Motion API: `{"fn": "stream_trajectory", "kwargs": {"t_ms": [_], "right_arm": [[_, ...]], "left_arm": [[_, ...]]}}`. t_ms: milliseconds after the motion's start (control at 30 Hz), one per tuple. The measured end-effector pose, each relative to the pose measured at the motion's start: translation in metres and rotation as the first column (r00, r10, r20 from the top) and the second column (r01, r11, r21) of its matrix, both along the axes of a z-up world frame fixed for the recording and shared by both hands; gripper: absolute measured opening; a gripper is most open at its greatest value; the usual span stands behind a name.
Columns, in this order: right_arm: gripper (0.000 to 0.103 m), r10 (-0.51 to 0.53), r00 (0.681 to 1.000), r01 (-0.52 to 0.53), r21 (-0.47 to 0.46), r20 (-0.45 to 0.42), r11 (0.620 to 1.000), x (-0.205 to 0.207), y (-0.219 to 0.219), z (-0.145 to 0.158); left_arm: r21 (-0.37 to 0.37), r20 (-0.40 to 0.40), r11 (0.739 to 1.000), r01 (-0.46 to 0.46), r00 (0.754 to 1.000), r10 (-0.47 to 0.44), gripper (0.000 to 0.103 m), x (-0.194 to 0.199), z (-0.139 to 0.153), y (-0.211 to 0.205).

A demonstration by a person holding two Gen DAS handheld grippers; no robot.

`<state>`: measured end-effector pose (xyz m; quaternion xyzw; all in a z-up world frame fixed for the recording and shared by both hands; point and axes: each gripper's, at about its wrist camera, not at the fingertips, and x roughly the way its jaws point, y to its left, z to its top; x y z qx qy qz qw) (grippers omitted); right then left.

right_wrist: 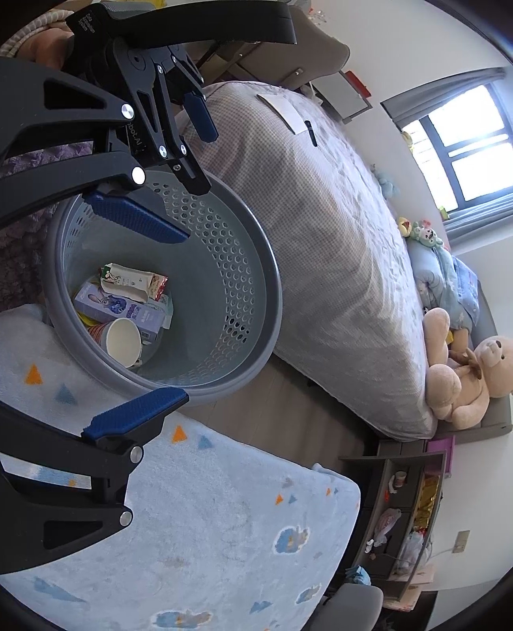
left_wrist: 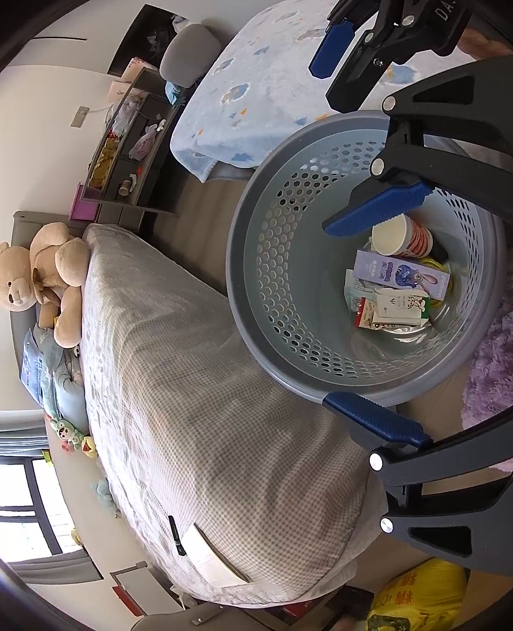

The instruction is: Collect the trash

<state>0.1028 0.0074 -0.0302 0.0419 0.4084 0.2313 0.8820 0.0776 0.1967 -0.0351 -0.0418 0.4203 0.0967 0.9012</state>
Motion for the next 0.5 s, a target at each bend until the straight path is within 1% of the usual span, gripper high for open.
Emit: {"fn": "stream_trajectory", "kwargs": {"t_ms": [200, 400, 500], "right_arm": [[0.075, -0.003, 1.000, 0.003, 0.001, 0.003, 1.000, -0.0006, -0.0006, 0.0011], [0.077, -0.010, 1.000, 0.010, 0.001, 0.010, 1.000, -0.0018, -0.0019, 0.0029], [0.077, -0.011, 1.000, 0.011, -0.004, 0.013, 1.000, -0.0027, -0.0021, 0.0031]], "left_arm": [[0.014, 0.004, 1.000, -0.006, 1.000, 0.006, 0.079, -0.0020, 0.0037, -0.0012], [0.024, 0.001, 1.000, -0.013, 1.000, 0.013, 0.080, -0.0020, 0.0071, -0.0021], [0.032, 0.005, 0.999, -0.014, 1.000, 0.014, 0.083, -0.0028, 0.0091, -0.0030]]}}
